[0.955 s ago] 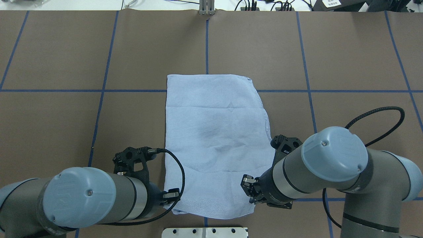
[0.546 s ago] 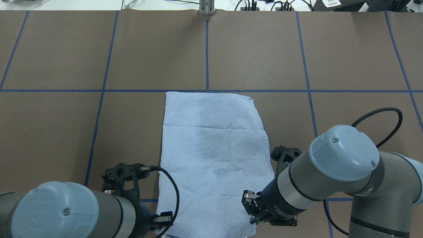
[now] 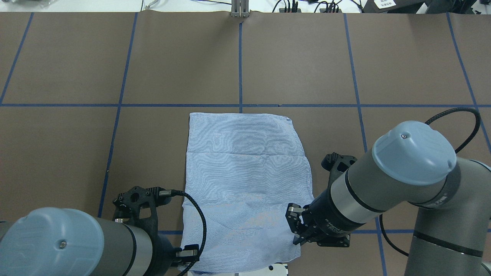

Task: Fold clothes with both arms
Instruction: 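Lift the near edge of the shirt with both grippers, then carry the near edge with both grippers over onto the far edge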

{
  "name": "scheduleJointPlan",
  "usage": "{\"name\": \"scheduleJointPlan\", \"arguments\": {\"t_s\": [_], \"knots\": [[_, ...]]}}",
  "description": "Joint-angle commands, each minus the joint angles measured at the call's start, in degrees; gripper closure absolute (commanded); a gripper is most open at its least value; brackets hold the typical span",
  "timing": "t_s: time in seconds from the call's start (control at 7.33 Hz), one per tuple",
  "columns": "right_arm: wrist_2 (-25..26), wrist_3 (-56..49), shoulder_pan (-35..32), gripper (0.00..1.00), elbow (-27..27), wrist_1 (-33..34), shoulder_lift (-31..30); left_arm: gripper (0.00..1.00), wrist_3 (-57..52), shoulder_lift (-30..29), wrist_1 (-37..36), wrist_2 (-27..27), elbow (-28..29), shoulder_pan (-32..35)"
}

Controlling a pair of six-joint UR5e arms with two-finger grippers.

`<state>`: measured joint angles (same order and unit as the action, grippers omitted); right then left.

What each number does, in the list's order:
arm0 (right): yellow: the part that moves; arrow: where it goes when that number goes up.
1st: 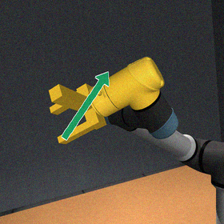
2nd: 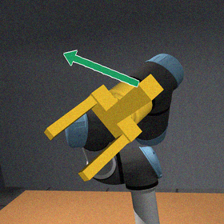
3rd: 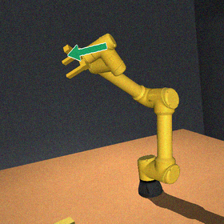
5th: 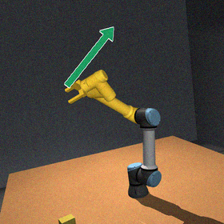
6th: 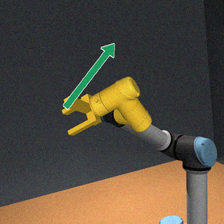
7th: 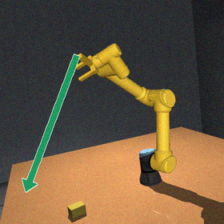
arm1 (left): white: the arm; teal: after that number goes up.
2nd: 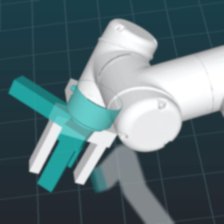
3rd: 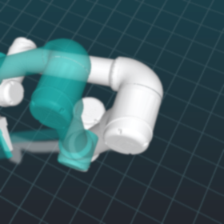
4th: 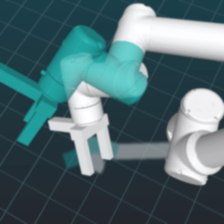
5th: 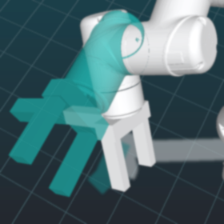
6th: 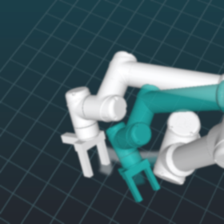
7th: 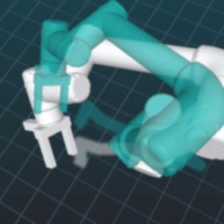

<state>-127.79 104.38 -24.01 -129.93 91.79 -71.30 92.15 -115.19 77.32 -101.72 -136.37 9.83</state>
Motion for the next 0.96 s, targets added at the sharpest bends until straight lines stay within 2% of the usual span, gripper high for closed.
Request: {"name": "scheduleJointPlan", "arguments": {"t_s": [0.0,0.27,0.82], "knots": [[-0.2,-4.0,-5.5,1.00,2.1,0.0,1.2,1.00,-4.8,-1.4,0.0,-0.5,0.5,6.7],[-0.3,-6.7,-10.6,1.00,7.0,-0.1,3.7,1.00,-8.5,-3.0,0.5,-2.0,3.8,11.5],[0.3,-8.5,-16.0,1.00,18.5,-0.1,12.0,1.00,-12.3,-3.7,12.7,-2.1,16.4,19.2]]}}
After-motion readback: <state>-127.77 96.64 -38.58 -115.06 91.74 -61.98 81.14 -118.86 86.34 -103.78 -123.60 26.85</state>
